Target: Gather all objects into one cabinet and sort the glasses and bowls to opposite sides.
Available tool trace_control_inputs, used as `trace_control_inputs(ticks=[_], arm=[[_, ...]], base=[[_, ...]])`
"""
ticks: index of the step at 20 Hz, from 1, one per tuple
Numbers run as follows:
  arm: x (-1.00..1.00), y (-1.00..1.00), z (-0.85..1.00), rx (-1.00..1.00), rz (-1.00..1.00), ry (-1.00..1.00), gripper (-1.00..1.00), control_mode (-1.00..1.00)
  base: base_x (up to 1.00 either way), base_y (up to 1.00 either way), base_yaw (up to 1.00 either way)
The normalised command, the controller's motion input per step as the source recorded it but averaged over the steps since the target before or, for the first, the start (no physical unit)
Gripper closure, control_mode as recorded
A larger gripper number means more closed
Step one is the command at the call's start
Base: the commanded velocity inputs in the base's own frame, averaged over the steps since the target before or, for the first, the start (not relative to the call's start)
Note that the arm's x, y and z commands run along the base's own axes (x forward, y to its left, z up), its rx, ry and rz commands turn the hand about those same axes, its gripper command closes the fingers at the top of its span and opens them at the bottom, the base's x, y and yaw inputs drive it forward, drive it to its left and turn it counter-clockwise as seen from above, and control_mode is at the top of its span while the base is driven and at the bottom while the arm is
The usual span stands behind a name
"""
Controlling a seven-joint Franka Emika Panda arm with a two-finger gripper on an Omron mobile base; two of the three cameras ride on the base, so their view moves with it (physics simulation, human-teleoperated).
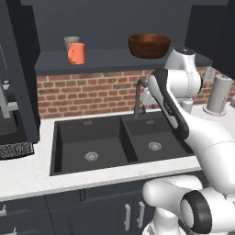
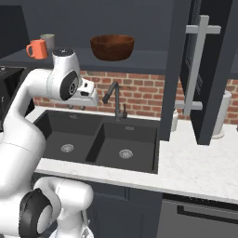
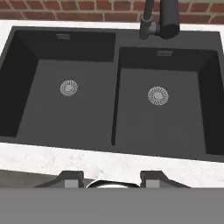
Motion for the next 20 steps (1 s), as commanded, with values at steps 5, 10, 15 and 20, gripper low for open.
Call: trace_control_inputs(ticks=[5,10,15,20], arm=[[-0.42,-0.02,0.0,0.0,-0.02,0.02,-1.0,-1.0],[-0.95,-0.05,0.0,0.0,-0.03,0.04,-1.0,-1.0],[-0.69,-0.03,0.05,0.0,0.0,0.04,-1.0,-1.0],[-0.43,0.0,0.33,0.0,-0.01,0.01,-1.0,-1.0]], base=[[0.0,0.0,0.0],[0.0,0.0,0.0],[0.0,0.0,0.0],[0.0,0.0,0.0]])
